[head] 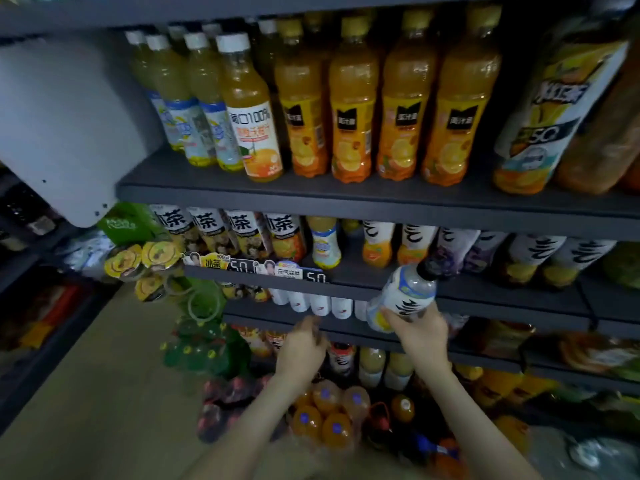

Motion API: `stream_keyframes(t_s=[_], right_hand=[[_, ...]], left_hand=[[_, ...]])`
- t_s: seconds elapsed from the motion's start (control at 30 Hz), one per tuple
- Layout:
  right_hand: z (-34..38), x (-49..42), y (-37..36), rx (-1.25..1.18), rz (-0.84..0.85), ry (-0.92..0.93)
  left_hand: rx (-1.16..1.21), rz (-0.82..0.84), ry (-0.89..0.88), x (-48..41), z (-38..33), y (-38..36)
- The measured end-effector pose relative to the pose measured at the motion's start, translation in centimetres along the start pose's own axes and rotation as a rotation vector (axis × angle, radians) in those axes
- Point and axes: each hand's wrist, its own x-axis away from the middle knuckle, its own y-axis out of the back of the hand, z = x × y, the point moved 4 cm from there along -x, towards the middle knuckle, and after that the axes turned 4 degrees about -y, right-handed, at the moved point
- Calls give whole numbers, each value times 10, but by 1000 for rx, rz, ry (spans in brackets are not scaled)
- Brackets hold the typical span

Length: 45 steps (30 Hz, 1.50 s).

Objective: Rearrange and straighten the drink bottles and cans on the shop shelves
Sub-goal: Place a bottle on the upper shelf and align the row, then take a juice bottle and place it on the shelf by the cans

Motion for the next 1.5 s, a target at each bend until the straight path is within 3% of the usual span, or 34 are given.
stream_keyframes(t_s=[0.2,0.4,0.57,0.83,1.07,1.2,1.5], right_hand=[[29,10,-74,78,25,5],[39,12,-85,57,-60,4],[29,4,-77,7,-156,17],[-7,-20,-84,-37,-319,192],[-23,-53,-96,-66,-294,277],[-23,-66,-102,-62,-255,297],[-10,-86,-126,257,-256,372]], left_hand=[[-38,78,-97,-38,22,61],[-24,101,-159,-60,15,76],[119,-54,-140,-81,8,71],[459,-323,-322,-123,-1,37],[526,-368,-350,-189,-19,9],[538,-489,-328,-190,-16,4],[707,-614,-433,-119,17,19]])
